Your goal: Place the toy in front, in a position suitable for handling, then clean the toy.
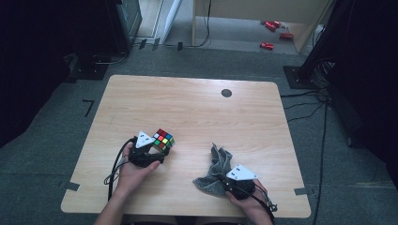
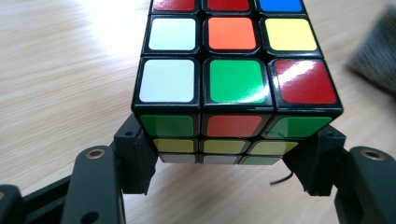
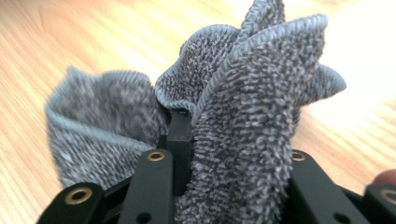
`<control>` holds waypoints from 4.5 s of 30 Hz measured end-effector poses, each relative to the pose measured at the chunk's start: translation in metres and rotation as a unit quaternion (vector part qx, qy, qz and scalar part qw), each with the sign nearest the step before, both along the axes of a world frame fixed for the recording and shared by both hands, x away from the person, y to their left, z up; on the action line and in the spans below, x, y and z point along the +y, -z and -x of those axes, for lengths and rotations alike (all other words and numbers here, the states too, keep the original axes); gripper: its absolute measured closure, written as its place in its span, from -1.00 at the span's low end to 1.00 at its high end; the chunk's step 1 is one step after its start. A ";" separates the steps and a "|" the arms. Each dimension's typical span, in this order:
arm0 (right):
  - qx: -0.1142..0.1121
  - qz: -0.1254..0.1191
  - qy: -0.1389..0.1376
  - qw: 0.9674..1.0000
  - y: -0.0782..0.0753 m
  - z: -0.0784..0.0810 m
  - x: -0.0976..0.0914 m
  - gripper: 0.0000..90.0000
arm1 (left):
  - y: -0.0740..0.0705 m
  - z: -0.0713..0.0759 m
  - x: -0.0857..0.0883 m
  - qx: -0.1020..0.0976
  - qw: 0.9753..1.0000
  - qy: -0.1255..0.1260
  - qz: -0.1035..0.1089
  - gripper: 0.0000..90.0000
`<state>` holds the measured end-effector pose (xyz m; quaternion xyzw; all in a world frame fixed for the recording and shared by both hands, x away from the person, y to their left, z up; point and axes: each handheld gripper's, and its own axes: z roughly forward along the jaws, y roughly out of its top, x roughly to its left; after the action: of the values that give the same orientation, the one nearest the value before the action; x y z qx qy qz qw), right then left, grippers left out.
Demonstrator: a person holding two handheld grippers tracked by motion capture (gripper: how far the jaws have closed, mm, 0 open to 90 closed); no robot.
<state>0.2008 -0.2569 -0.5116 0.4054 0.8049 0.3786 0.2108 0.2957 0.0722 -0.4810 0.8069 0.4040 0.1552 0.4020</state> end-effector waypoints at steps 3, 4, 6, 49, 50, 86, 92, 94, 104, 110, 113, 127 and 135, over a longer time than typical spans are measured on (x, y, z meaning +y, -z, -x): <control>-0.021 -0.043 0.013 0.999 -0.018 -0.001 -0.002 0.58 | -0.003 0.010 -0.009 -0.018 0.999 0.039 -0.028 -0.23; -0.038 -0.054 0.019 0.998 -0.027 -0.002 -0.002 0.58 | -0.003 0.013 -0.010 -0.022 0.998 0.048 -0.033 -0.23; -0.055 -0.073 0.021 0.996 -0.040 -0.004 -0.001 0.58 | -0.003 0.018 -0.011 -0.023 0.997 0.060 -0.031 -0.23; -0.088 -0.117 -0.074 0.986 -0.065 -0.033 0.117 0.48 | -0.003 0.036 -0.043 -0.009 0.990 0.135 -0.040 -0.23; -0.080 -0.117 -0.057 0.988 -0.064 -0.038 0.108 0.48 | -0.003 0.036 -0.044 -0.008 0.990 0.136 -0.041 -0.23; -0.081 -0.125 -0.047 0.988 -0.062 -0.043 0.099 0.52 | -0.005 0.036 -0.039 -0.012 0.991 0.124 -0.042 -0.23; -0.058 -0.162 -0.038 0.984 -0.068 -0.046 0.085 0.52 | -0.001 0.032 -0.036 -0.003 0.992 0.121 -0.043 -0.23; -0.057 -0.173 -0.099 0.978 -0.070 -0.035 0.105 0.52 | 0.000 0.033 -0.037 -0.003 0.991 0.127 -0.046 -0.23; -0.073 -0.146 -0.028 0.986 -0.066 -0.045 0.079 0.52 | -0.007 0.037 -0.038 -0.014 0.990 0.138 -0.020 -0.23; -0.076 -0.202 -0.096 0.972 -0.077 -0.030 0.084 0.51 | -0.004 0.035 -0.041 -0.013 0.989 0.144 -0.029 -0.23; -0.074 -0.195 -0.109 0.972 -0.076 -0.026 0.096 0.51 | -0.005 0.039 -0.045 -0.019 0.987 0.156 -0.020 -0.23; -0.064 -0.211 -0.072 0.973 -0.079 -0.033 0.072 0.52 | -0.008 0.038 -0.039 -0.033 0.988 0.153 -0.014 -0.23; -0.068 -0.195 -0.098 0.973 -0.073 -0.029 0.088 0.51 | -0.009 0.042 -0.041 -0.037 0.985 0.169 -0.006 -0.23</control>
<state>0.2302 -0.1684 -0.4391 0.3308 0.7354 0.5737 0.1434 0.2533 0.0313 -0.4716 0.8597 0.2456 0.1173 0.4322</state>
